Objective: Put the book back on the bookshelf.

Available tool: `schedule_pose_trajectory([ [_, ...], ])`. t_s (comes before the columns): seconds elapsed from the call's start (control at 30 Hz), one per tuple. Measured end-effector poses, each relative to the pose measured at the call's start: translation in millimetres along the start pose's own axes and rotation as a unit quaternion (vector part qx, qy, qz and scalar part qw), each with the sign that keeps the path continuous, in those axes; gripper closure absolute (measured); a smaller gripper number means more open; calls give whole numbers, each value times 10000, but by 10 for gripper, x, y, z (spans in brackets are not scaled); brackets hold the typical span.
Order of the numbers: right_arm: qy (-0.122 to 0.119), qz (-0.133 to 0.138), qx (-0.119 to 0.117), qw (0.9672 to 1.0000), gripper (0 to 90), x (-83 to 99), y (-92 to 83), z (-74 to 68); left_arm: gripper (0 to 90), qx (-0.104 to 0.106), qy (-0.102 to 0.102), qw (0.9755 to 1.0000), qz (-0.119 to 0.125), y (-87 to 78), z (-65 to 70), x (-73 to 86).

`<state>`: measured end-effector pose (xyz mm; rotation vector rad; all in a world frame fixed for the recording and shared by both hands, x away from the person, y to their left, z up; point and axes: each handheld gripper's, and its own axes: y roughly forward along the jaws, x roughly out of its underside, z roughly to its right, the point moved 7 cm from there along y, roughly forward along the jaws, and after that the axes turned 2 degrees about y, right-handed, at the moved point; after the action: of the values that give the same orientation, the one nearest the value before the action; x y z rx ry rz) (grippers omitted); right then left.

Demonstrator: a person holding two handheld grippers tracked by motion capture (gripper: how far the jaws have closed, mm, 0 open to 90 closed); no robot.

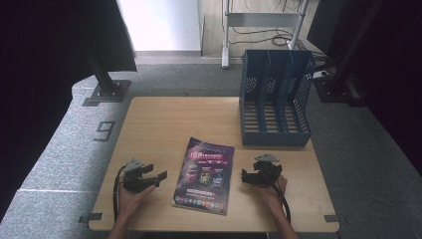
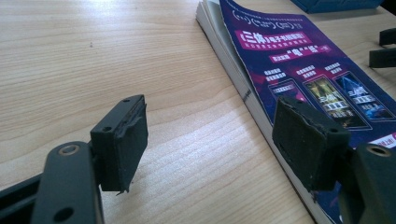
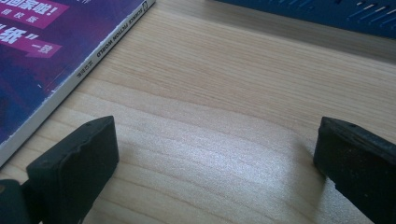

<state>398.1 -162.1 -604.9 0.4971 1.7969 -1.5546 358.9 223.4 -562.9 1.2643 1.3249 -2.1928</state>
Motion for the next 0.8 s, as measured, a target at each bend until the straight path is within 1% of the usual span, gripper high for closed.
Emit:
schedule_pose_trajectory([
  [0.03, 2, 6, 0, 10000, 0, 0, 0, -1, 265, 2, 4, 10000, 30, -5, 4, -5],
  [0.13, 13, 10, 4, 10000, 3, -1, -1, 1, 262, 8, 41, 10000, 21, -11, 13, 3],
  [0.33, 13, 52, 16, 10000, 28, 0, -11, -6, 259, 64, 49, 10000, 39, -15, 40, 9],
  [0.4, -2, 53, -13, 10000, 39, -2, -15, -14, 257, 88, 60, 9999, 35, -14, 52, 15],
  [0.47, -5, 70, -9, 10000, 49, -4, -15, -10, 256, 104, 37, 9999, 32, -15, 60, 23],
  [0.57, -62, 121, 90, 9999, 72, -19, -20, -12, 255, 161, -9, 9999, 38, -11, 64, 25],
  [0.6, -56, 132, 97, 9999, 87, -22, -24, -21, 250, 158, 27, 9999, 27, -11, 66, 26],
  [0.73, -54, 152, 79, 9998, 104, -29, -28, -32, 238, 142, 34, 9999, 13, -15, 76, 29],
  [0.77, -14, 185, 2, 9998, 108, -39, -37, -37, 237, 111, 42, 9999, 23, -23, 75, 31],
  [0.8, -6, 211, -24, 9998, 111, -46, -47, -39, 237, 100, 37, 9999, 39, -27, 69, 30],
])
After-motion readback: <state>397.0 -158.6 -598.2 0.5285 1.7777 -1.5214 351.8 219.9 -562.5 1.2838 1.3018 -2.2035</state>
